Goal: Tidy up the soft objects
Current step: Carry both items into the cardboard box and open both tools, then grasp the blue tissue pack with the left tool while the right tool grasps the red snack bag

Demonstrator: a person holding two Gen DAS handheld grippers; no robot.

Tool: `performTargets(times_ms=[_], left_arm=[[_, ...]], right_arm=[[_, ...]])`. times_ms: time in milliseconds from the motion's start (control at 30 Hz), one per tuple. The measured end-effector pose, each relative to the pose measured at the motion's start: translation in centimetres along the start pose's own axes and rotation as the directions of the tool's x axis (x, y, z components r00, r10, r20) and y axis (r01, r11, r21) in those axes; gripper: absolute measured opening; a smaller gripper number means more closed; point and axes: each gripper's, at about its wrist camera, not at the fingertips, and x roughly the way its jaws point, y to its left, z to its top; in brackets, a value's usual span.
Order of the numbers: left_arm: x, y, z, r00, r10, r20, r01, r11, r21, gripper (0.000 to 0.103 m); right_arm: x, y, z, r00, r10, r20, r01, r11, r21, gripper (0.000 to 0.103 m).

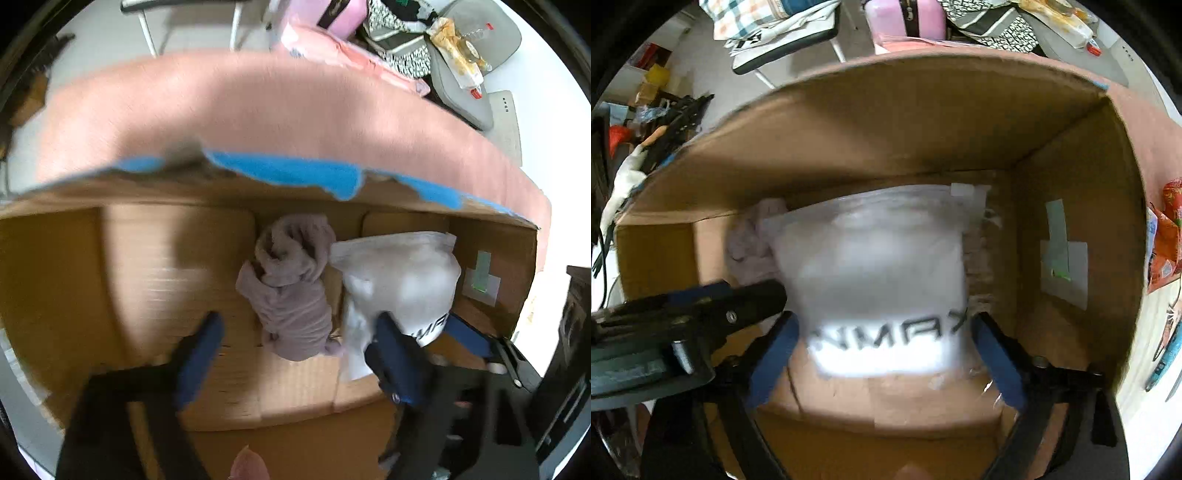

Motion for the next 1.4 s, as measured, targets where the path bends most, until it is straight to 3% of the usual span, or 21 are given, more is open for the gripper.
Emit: performTargets(times_ms=[233, 400, 567, 667, 800, 867, 967, 1033, 1100, 1233, 1333, 1400], left_arm=[[-4.7, 0.6, -4.3, 0.986, 0.103, 0.128, -0.101, 0.995, -0.020, 0.098], [-7.1, 1.7, -9.0, 0.967, 0.121, 0.226, -0.119, 0.993, -0.022, 0.102], [-9.1, 2.8, -13.9, 0.946, 0.136, 0.293, -0.131, 0.991, -0.038, 0.102], [-9.3, 2.6, -13.7, 0.934, 0.133, 0.331, -0.121, 0.991, -0.055, 0.102], [-10.8, 1.8, -15.4, 0.889, 0.183, 0.420, -0.175, 0.983, -0.057, 0.103], [-11.4, 1.6, -16.1, 0.881, 0.184, 0.435, -0.179, 0.982, -0.054, 0.103], [-11.8, 0.8, -16.9, 0.884, 0.165, 0.438, -0.160, 0.986, -0.049, 0.103], [-12.4, -0.8, -17.4, 0.882, 0.151, 0.447, -0.160, 0.987, -0.018, 0.103], [-13.0, -2.8, -17.6, 0.865, 0.169, 0.472, -0.194, 0.981, 0.005, 0.103], [-13.5, -10.5, -17.5, 0.829, 0.196, 0.523, -0.303, 0.944, 0.128, 0.102], [-12.7, -15.9, -16.2, 0.834, 0.178, 0.521, -0.327, 0.922, 0.208, 0.102], [-11.5, -20.0, -14.4, 0.855, 0.161, 0.494, -0.327, 0.906, 0.269, 0.103]], right_arm=[[-4.3, 1.2, -3.5, 0.994, -0.056, 0.098, 0.060, 0.998, -0.035, 0.103], [-6.8, 0.8, -4.8, 0.986, -0.074, 0.152, 0.083, 0.995, -0.054, 0.103], [-8.6, 0.9, -8.5, 0.980, -0.064, 0.191, 0.080, 0.994, -0.076, 0.103], [-9.5, 0.5, -10.6, 0.973, -0.057, 0.223, 0.075, 0.995, -0.073, 0.103], [-10.9, 0.1, -12.8, 0.965, -0.027, 0.262, 0.046, 0.997, -0.066, 0.103], [-11.5, -0.1, -13.8, 0.961, -0.013, 0.275, 0.033, 0.997, -0.067, 0.103], [-12.6, -1.2, -15.0, 0.960, 0.022, 0.279, -0.008, 0.998, -0.054, 0.103], [-13.4, -2.8, -15.5, 0.958, 0.061, 0.279, -0.054, 0.998, -0.033, 0.103], [-14.3, -5.0, -15.8, 0.956, 0.089, 0.279, -0.092, 0.996, -0.005, 0.103], [-16.1, -10.8, -16.3, 0.952, 0.087, 0.295, -0.116, 0.990, 0.084, 0.103], [-17.3, -18.0, -16.4, 0.955, 0.059, 0.291, -0.118, 0.974, 0.191, 0.103], [-17.9, -22.9, -15.6, 0.958, 0.027, 0.286, -0.103, 0.961, 0.255, 0.103]])
